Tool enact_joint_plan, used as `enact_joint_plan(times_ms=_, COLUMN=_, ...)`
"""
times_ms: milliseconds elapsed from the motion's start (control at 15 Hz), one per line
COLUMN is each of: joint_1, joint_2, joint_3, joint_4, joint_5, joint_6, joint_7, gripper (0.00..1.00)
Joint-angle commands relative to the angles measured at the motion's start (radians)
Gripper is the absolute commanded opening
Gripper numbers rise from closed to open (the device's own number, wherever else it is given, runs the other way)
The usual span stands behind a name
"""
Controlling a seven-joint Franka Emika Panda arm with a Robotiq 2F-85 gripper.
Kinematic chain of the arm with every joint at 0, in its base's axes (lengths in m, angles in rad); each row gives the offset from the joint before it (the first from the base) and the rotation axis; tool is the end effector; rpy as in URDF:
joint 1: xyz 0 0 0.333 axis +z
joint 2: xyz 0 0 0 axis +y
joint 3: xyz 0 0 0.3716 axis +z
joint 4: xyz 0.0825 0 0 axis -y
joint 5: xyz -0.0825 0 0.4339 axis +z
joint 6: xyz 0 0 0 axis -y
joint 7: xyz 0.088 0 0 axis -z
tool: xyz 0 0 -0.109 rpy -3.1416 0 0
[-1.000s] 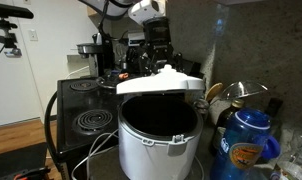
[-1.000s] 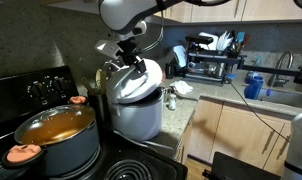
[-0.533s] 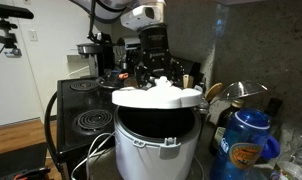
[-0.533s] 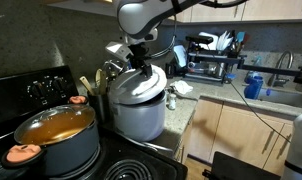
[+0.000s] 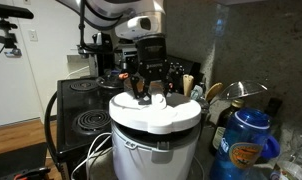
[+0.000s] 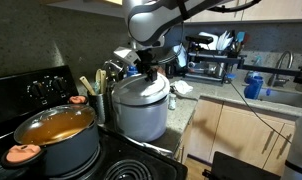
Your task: Open the white rice cooker then close it
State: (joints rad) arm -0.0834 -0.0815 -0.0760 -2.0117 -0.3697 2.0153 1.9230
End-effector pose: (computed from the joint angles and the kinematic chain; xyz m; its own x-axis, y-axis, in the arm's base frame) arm 0.5745 -0.1157 0.5371 -0.3655 -0.8839 0.2919 -0.9292 0.3283 -0.1696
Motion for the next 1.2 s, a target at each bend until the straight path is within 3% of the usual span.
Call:
enact_joint_plan(times_ms=0, joint_1=-0.007, joint_2=-0.061, joint_3=0.008, joint_4=-0.050, joint_5=0.010, joint_6=0.001, joint_7=-0.008, gripper=0.46)
enact_joint_plan(times_ms=467, joint_1=-0.006, joint_2=-0.073, joint_3=0.019, joint_4=-0.032, joint_5=0.008, joint_6=-0.023, joint_7=-0.006, gripper=0.98)
enact_joint_plan(times_ms=1133, joint_1=-0.011, joint_2=-0.133, joint_3=0.058, joint_4=-0.003, joint_5=-0.026, joint_6=-0.103, joint_7=0.086, gripper=1.00)
